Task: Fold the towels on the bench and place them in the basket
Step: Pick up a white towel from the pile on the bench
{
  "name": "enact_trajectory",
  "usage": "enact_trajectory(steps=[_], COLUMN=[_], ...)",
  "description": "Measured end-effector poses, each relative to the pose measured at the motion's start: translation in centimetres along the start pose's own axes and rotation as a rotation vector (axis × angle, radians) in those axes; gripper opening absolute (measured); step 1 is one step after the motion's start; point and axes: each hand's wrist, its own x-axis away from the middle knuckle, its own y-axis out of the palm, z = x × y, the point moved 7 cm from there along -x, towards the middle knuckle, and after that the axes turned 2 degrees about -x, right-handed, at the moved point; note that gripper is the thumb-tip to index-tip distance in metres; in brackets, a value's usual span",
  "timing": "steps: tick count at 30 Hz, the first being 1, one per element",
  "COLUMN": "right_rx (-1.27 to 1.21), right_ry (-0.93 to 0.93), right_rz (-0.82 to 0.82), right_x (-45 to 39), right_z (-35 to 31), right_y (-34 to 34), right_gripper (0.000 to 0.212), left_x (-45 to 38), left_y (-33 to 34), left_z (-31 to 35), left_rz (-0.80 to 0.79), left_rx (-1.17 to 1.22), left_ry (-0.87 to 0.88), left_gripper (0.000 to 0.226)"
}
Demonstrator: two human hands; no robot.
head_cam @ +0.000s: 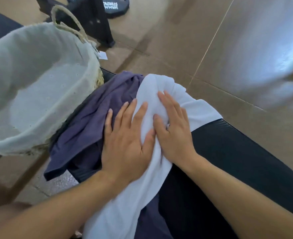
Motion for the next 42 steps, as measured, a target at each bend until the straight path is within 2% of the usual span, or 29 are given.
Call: enact_trajectory(steps=[4, 7, 13, 16, 18, 20, 24, 26, 27, 29, 32, 34, 37, 39, 42], right_rx=[-0.013, -0.095, -0.191, -0.189, -0.26, -0.329, -0.442, -0.491, -0.496, -0.426, -0.264, -0.308, -0.357, -0.3, -0.17], right_ry=[-0.001, 0.101, 0.183, 0.183, 0.142, 0.106, -0.037, -0.089, -0.111, -0.151, -0.236, -0.318, -0.467, -0.536, -0.569], right_rz=[0.062, 0.101, 0.199, 0.232, 0.351, 0.441, 0.553, 0.599, 0.607, 0.616, 0.691, 0.767, 0.855, 0.928, 0.926], right_x=[0.3, 0.5, 1.4, 2.5, 3.7, 5.2, 9.0, 10.9, 11.8, 13.7, 16.8, 19.1, 22.6, 24.8, 26.4], right_z=[-0.2, 0.0, 0.4, -0.9, -2.7, -5.1, -9.9, -11.8, -12.5, -13.6, -14.9, -15.5, -17.2, -18.7, -20.8], right_y=[0.1, -0.7, -2.1, -2.7, -4.6, -6.6, -10.7, -12.8, -13.7, -15.2, -17.8, -20.3, -24.2, -26.5, -28.7], right_gripper=[0.06, 0.056, 0.026, 0.016, 0.017, 0.02, 0.017, 0.01, 0.009, 0.013, 0.011, 0.016, 0.028, 0.032, 0.032], left_x=[0.1, 0.3, 0.5, 0.8, 1.4, 2.3, 5.9, 8.3, 9.3, 10.4, 10.8, 10.9, 11.1, 10.8, 9.4], left_y=[0.0, -0.5, -0.8, -1.6, -2.7, -4.6, -9.9, -11.0, -10.8, -9.9, -10.0, -12.1, -16.2, -19.2, -22.0], left_z=[-0.5, -0.8, -1.3, -1.8, -2.2, -2.4, 0.5, 3.6, 5.1, 7.2, 8.9, 10.6, 13.6, 14.6, 13.5], left_rz=[0.023, 0.031, -0.022, -0.103, -0.132, -0.104, 0.017, 0.026, -0.018, -0.143, -0.261, -0.313, -0.401, -0.328, -0.072], left_rx=[0.048, 0.116, 0.163, 0.34, 0.542, 0.626, 0.573, 0.452, 0.39, 0.377, 0.656, 0.739, 0.76, 0.8, 0.806], left_ry=[0.021, 0.058, 0.153, 0.106, 0.017, -0.02, 0.181, 0.283, 0.283, 0.213, 0.152, 0.222, 0.374, 0.428, 0.395], left_gripper=[0.064, 0.063, 0.07, 0.074, 0.074, 0.073, 0.068, 0.068, 0.064, 0.036, 0.022, 0.013, 0.013, 0.02, 0.032])
